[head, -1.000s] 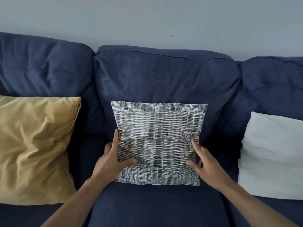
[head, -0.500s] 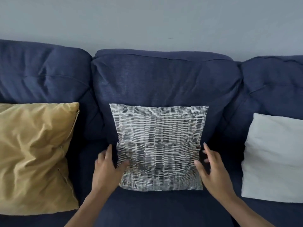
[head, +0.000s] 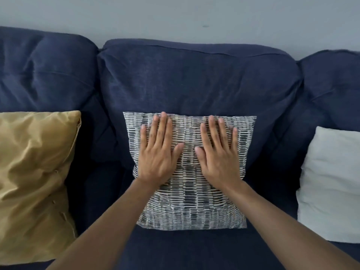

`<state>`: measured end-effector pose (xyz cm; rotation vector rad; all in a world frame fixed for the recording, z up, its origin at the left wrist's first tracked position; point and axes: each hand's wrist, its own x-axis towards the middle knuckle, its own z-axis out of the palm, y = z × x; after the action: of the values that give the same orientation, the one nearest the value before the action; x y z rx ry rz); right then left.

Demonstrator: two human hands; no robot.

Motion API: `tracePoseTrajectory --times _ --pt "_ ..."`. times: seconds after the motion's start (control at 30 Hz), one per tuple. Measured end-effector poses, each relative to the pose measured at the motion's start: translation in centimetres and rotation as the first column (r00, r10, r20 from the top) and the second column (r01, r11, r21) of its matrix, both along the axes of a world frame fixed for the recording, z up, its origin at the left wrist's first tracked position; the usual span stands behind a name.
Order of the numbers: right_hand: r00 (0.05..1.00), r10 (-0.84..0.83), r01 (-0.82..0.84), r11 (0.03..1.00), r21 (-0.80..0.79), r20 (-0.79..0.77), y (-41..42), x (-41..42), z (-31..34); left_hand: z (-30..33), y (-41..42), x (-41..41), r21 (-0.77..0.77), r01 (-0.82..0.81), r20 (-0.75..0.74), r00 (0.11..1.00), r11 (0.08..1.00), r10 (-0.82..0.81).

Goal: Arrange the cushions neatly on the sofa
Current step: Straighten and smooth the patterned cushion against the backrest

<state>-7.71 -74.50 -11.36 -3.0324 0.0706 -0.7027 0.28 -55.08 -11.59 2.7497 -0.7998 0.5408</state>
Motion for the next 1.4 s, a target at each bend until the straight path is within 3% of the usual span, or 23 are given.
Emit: tracePoseTrajectory --times 0.13,0.3,0.37,0.53,0.8,1.0,1.07,1.2,1.4 --pt "0.99 -0.144 0.143 0.989 0.049 0.009 -3.0 -0.2 -1.5 -1.0 2.7 2.1 0.003 -0.1 0.002 0.995 0.995 0.1" --pt "0.958 -0.286 0.273 0.939 0.207 0.033 -3.6 -1.5 -0.5 0.6 4.0 1.7 -0.2 -0.233 -0.055 0.972 0.952 0.227" --pt "0.965 -0.249 0.225 0.947 0.231 0.079 -1.9 -2.6 0.2 1.6 2.7 -0.3 -0.257 -0.175 -0.018 0.984 0.95 0.176" --pt "0.998 0.042 -0.048 0.992 0.114 0.056 4.2 -5.6 -3.3 -0.7 -2.8 -7.0 -0.266 0.033 0.035 0.999 0.963 -0.024" --pt "0.995 -0.103 0.101 0.993 0.067 0.02 0.7 -6.1 -8.1 -8.1 0.9 -5.1 -0.179 -0.164 -0.01 0.986 0.97 0.165" --pt "0.952 -0.304 0.287 0.918 0.274 0.022 -0.8 -7.8 -7.5 -7.6 4.6 -5.1 -0.292 -0.34 -0.159 0.939 0.894 0.305" --pt "0.973 -0.222 0.198 0.937 0.287 0.056 0.8 -8.5 -6.8 -6.4 4.0 -7.1 -0.345 -0.317 -0.144 0.948 0.884 0.283" --pt "0.998 0.015 -0.025 0.984 0.178 0.057 4.9 -10.0 -8.4 -6.6 0.4 -11.8 -0.334 -0.119 -0.064 0.993 0.935 0.104" --pt "0.997 -0.066 0.069 0.992 0.103 -0.032 4.1 -11.6 -12.2 -11.6 1.1 -13.0 -0.231 -0.257 -0.198 0.957 0.938 0.214"
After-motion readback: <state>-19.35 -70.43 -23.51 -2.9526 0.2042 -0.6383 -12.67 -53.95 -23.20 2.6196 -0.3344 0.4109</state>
